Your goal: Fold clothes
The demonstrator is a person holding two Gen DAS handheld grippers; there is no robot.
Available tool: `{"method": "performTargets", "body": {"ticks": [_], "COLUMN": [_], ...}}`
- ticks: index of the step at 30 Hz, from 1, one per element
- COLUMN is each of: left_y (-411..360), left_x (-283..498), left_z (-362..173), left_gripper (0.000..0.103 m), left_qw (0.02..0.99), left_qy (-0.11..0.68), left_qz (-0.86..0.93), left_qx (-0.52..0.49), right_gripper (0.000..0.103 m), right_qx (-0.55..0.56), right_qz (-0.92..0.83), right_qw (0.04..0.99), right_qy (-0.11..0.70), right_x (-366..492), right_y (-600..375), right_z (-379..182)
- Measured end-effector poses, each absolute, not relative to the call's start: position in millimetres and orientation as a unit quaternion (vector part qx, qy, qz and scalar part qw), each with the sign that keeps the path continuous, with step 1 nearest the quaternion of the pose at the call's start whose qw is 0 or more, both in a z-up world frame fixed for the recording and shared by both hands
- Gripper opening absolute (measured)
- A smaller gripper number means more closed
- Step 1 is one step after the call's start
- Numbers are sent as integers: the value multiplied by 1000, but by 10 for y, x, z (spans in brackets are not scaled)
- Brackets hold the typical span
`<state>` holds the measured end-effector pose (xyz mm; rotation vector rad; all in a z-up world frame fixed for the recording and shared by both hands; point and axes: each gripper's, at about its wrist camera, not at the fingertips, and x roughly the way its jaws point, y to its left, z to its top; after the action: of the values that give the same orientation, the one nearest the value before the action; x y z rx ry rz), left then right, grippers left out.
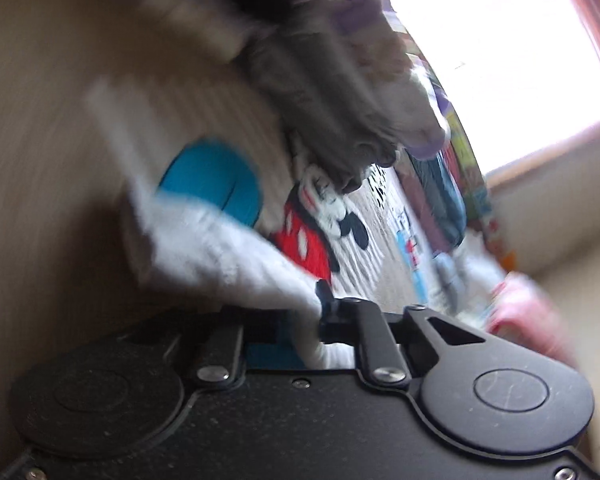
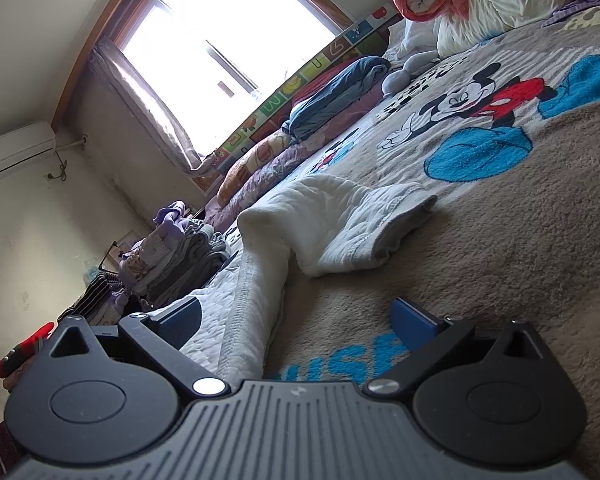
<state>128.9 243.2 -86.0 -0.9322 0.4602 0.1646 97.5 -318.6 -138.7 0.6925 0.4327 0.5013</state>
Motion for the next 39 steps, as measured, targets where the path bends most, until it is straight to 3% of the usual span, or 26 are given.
{"method": "performTargets", "body": {"ticks": [11,15,24,27,28,29,33,35,39], "left_y": [2025,2211,2267,2371,2405,2440,2578,2480,2204], "left_x": [1749,1777,2058,1976,1949,1921,1812,1733,1690], "left_z": [-298,-467,-898,-870,-860,-851,-814,-738,-605], "left_gripper": [8,8,9,33,49,53,55,43,38], "left_qw": [985,983,947,939,936,932,914,913,933], "left_qy": [156,172,312,319,320,322,328,309,268], "left_qz": [-52,-25,61,113,130,147,214,255,231], "left_qx": [-59,-50,-38,-61,-69,-77,-108,-79,-63], "right_gripper": [102,103,103,103,103,103,103,103,103], "right_qx": [341,345,349,351,351,351,351,350,349], "right_qz": [251,255,259,260,260,261,261,260,259], "right_qw": [883,881,878,877,877,877,877,878,878], "right_qy": [203,201,199,198,198,198,198,199,200], "right_x": [950,942,941,942,941,940,937,940,945], "right_y": [-3203,-3209,-3227,-3231,-3230,-3231,-3231,-3231,-3220], "right_z": [-1404,-1409,-1414,-1417,-1416,-1415,-1419,-1417,-1410]}}
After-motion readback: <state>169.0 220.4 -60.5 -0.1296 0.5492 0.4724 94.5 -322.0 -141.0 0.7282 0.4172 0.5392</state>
